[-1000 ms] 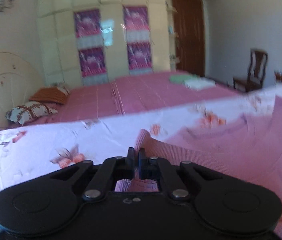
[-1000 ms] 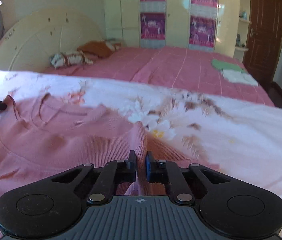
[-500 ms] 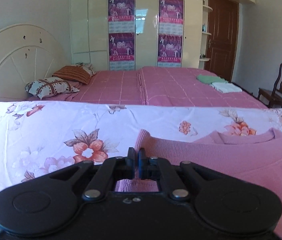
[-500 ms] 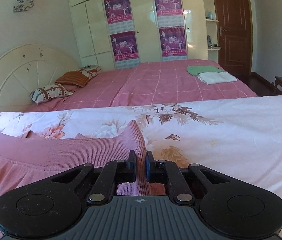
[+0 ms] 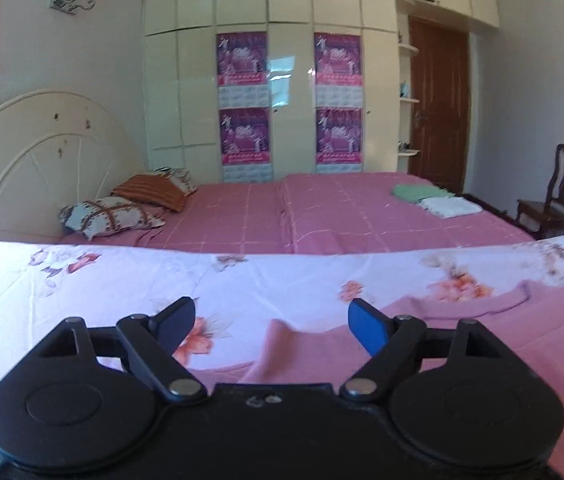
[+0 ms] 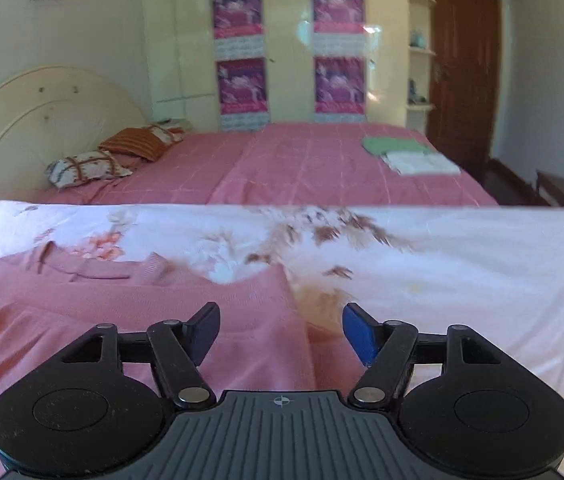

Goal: Fold small clothes

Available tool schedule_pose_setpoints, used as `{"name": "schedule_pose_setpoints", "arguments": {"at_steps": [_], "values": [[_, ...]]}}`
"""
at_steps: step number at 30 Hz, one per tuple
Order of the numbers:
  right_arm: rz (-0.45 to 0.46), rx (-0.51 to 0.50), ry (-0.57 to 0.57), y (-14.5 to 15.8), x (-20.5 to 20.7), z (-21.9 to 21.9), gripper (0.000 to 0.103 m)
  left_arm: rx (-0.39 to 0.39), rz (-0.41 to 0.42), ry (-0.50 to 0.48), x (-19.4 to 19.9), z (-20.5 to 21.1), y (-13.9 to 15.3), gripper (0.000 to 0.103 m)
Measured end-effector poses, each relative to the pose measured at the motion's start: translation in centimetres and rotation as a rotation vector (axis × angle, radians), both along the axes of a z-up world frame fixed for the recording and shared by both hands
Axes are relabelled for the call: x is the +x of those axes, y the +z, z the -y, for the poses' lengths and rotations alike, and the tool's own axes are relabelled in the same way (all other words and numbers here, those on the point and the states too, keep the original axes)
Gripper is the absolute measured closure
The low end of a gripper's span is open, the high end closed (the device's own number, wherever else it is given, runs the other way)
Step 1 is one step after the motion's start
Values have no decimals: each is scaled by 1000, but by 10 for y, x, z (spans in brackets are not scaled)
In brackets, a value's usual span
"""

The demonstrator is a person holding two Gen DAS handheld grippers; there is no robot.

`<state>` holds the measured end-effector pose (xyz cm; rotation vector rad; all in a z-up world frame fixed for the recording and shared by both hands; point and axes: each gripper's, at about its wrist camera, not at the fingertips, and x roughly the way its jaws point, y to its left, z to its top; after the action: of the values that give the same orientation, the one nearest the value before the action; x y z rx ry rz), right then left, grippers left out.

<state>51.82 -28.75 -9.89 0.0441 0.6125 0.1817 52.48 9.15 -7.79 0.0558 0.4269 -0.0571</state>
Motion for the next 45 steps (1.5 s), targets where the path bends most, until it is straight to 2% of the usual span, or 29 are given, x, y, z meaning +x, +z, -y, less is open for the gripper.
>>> {"name": "schedule_pose_setpoints", "arguments": {"at_steps": [1,2,5,7,9,11,13,15,16,17,18,20,21,22,24,27,29,30,31,33,35,37,40,42,43,45], "values": [[14,18,51,6,-6,-11,39,5,5,-57,-4,17,3,21],[16,37,102,8,-8,-25,49,27,-3,-112,-5,42,2,20],[-13,40,220,3,-4,-83,52,82,-41,-217,-5,100,-11,19],[-60,13,278,-8,2,-118,52,93,-83,-228,-1,113,-25,19],[-77,-48,310,-18,3,-135,51,131,-124,-180,3,102,-39,18],[-83,-81,280,-25,4,-122,51,129,-161,-97,3,66,-48,18],[-107,-28,198,-25,6,-84,51,117,-195,-24,1,22,-53,18],[-117,-117,46,-30,3,-47,51,71,-204,-18,-3,-9,-54,17],[-124,-101,28,-34,0,-27,51,53,-207,-20,-2,-16,-52,17],[-132,-40,42,-37,-5,-10,51,50,-204,-15,-2,-17,-49,18],[-124,-40,64,-37,-10,-5,51,64,-188,4,-4,-14,-45,21],[-83,-116,39,-26,-24,-11,50,77,-133,-5,-17,0,-30,21],[-54,-113,9,-19,-33,-13,50,51,-101,-36,-30,12,-21,19],[-19,-67,21,-9,-46,-14,50,38,-82,-71,-41,27,-15,19],[7,7,67,3,-67,-28,51,61,-61,-136,-64,65,-12,19],[22,4,198,4,-91,-74,51,53,-87,-190,-84,108,-25,18],[-9,-31,240,-9,-96,-104,51,113,-168,-194,-81,126,-48,18],[-42,-72,226,-19,-95,-113,51,128,-189,-193,-80,129,-60,17],[-69,-97,208,-28,-92,-118,51,102,-177,-187,-80,125,-59,18],[-66,-40,172,-32,-91,-111,50,95,-182,-165,-80,117,-46,20],[-62,-29,135,-20,-95,-110,51,80,-132,-149,-94,110,-31,19],[6,-19,175,-4,-116,-112,51,42,-130,-160,-105,108,-24,19],[18,-41,239,-5,-133,-127,51,42,-178,-172,-110,120,-37,19],[-47,-53,256,-21,-134,-138,51,60,-267,-150,-107,126,-61,17],[-99,-94,248,-35,-133,-145,51,24,-244,-139,-110,121,-67,18],[-42,-114,243,-41,-141,-149,51,12,-266,-132,-106,114,-60,18]]}}
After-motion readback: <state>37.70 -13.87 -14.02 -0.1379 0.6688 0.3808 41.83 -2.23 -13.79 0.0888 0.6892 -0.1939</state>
